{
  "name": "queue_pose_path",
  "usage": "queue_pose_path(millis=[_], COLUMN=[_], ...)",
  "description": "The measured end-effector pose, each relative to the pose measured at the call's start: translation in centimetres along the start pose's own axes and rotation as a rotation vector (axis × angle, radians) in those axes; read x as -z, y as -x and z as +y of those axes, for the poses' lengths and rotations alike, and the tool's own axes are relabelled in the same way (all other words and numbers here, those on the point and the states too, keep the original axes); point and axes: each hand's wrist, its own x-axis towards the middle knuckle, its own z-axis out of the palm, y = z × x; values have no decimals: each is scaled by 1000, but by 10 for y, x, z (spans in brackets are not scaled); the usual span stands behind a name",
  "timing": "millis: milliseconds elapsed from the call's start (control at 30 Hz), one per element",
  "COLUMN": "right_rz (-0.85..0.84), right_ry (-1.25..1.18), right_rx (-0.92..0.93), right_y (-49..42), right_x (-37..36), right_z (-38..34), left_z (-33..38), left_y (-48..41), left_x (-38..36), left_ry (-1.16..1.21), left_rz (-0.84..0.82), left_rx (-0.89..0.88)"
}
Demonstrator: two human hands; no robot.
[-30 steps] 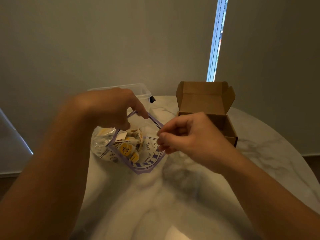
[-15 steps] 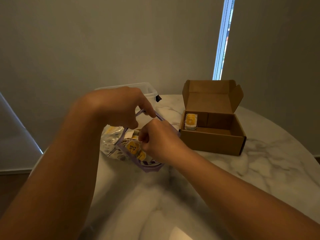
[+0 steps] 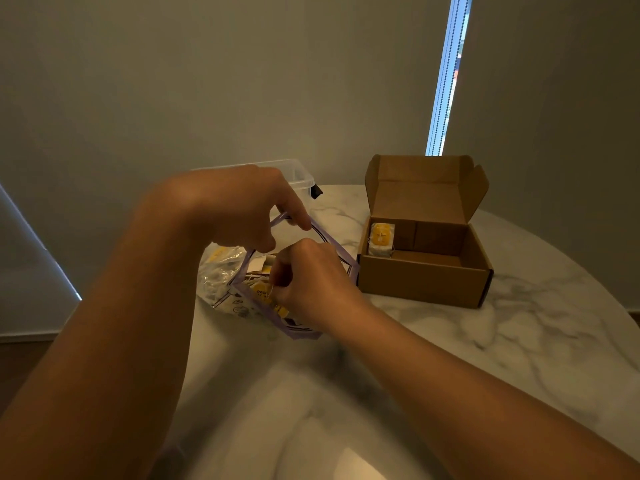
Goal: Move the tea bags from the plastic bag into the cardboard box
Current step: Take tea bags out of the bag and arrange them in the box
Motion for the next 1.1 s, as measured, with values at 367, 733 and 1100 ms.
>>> queue_pose_path(millis=[367,733,1100], right_rz=[54,-1,7], right_ry=[-24,-7,-67], right_rx=[-19,14,-23], right_y=[10,17,42], right_x=[19,45,83], right_z=[1,-2,4], left_z=[3,6,2], left_y=[0,2,1], left_x=[-1,0,-2], left_ry=[-17,-37,-21], left_rz=[0,0,10], left_rx=[-5,-1,-16])
